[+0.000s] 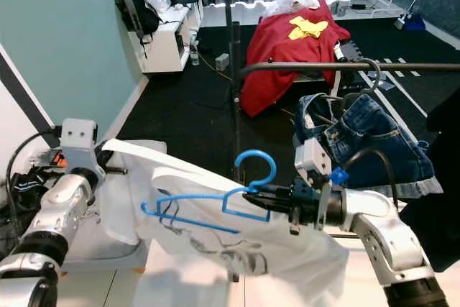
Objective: Hang hanger
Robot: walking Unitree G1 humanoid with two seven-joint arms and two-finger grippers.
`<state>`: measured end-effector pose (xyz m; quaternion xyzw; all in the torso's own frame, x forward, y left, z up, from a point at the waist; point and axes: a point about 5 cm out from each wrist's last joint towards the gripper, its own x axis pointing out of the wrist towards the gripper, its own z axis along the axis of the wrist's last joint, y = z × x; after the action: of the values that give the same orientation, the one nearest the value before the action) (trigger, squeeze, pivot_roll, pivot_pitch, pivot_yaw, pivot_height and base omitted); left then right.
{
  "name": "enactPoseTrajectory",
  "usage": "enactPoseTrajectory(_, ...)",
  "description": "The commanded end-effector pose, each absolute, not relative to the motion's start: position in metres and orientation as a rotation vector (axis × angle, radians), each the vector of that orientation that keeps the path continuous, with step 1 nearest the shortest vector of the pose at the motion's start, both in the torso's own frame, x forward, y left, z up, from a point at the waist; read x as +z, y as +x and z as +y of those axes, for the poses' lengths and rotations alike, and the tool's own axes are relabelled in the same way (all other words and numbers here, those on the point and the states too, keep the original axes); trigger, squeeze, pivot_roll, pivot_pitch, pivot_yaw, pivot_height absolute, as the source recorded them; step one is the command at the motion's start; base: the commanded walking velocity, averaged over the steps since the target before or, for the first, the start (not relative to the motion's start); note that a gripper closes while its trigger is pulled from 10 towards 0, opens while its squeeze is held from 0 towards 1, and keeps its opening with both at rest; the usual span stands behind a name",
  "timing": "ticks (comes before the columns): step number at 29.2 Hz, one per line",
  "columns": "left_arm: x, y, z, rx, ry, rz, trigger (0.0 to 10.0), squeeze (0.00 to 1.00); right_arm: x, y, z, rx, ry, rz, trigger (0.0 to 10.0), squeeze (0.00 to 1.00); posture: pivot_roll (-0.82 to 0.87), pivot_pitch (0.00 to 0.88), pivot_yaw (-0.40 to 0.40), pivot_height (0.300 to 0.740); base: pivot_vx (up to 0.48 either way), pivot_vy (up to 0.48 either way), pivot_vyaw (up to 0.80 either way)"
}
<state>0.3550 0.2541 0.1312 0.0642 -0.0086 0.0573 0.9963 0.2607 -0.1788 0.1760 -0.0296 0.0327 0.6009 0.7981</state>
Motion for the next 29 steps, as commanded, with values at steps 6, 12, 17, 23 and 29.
enactPoseTrajectory(6,0.118,0.353,0.249,0.077,0.143,0.04,0.0,0.0,0.216,0.269,-0.183,1.166,0.098,-0.187,0.0,0.0,-0.08,0.0,0.065,0.74,0.0,0.0,0.0)
enactPoseTrajectory(12,0.079,0.339,0.18,-0.241,0.145,0.116,0.0,0.0,0.261,0.293,-0.185,0.954,0.321,-0.478,0.0,0.0,-0.08,0.0,0.06,0.74,0.0,0.0,0.0)
enactPoseTrajectory(17,0.062,0.324,0.133,-0.43,0.168,0.131,0.0,0.0,0.281,0.308,-0.187,0.838,0.449,-0.585,0.0,0.0,-0.07,0.0,0.05,0.74,0.0,0.0,0.0)
enactPoseTrajectory(23,0.048,0.309,0.111,-0.6,0.321,0.152,0.0,0.0,0.292,0.318,-0.186,0.764,0.462,-0.623,0.0,0.0,-0.07,0.001,0.047,0.74,0.0,0.0,0.0)
enactPoseTrajectory(29,0.031,0.293,0.116,-0.707,0.48,0.211,0.0,0.0,0.308,0.325,-0.194,0.67,0.497,-0.687,0.0,0.0,-0.07,0.004,0.047,0.74,0.0,0.0,0.0)
